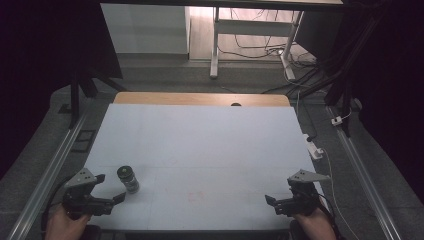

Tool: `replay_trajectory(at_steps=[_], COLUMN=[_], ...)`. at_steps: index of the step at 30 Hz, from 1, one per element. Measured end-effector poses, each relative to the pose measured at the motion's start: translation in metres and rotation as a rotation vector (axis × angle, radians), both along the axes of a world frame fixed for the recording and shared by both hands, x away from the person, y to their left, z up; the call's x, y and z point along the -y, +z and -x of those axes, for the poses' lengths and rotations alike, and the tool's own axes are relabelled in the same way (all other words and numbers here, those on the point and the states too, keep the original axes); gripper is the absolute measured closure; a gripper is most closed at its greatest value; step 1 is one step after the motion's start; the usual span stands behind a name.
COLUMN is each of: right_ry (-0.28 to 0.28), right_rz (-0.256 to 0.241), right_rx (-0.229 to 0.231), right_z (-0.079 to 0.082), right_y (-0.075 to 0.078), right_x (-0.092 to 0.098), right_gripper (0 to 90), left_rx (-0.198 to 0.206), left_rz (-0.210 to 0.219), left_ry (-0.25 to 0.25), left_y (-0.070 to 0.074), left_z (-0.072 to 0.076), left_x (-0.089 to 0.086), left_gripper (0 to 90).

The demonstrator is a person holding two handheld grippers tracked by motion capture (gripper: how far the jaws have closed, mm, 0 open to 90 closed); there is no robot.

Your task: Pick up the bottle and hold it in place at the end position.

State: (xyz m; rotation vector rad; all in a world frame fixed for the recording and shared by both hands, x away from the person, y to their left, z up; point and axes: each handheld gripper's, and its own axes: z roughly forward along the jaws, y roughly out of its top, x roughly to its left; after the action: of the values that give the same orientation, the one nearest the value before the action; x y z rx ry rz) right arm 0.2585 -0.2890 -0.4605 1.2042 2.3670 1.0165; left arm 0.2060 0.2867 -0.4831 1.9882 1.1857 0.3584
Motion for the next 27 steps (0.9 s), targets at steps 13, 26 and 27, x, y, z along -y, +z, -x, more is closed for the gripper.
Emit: replay_trajectory(at_steps=[13, 26, 27], right_ry=[0.000, 0.005, 0.005], right_rz=[0.017, 0.023, 0.023], right_rx=[-0.002, -0.010, -0.010], right_z=[0.000, -0.001, -0.001], right_y=[-0.001, -0.001, -0.001], right_x=[-0.001, -0.003, -0.003], right_gripper=[0.0, 0.0, 0.0], left_rx=[-0.035, -0.091, -0.095], left_rz=[-0.010, -0.044, -0.049], left_ry=[-0.032, -0.064, -0.067], left_y=[-0.005, -0.019, -0.020], left_z=[-0.021, -0.044, -0.045], left_x=[0.010, 0.013, 0.013], left_gripper=[0.0, 0.0, 0.0])
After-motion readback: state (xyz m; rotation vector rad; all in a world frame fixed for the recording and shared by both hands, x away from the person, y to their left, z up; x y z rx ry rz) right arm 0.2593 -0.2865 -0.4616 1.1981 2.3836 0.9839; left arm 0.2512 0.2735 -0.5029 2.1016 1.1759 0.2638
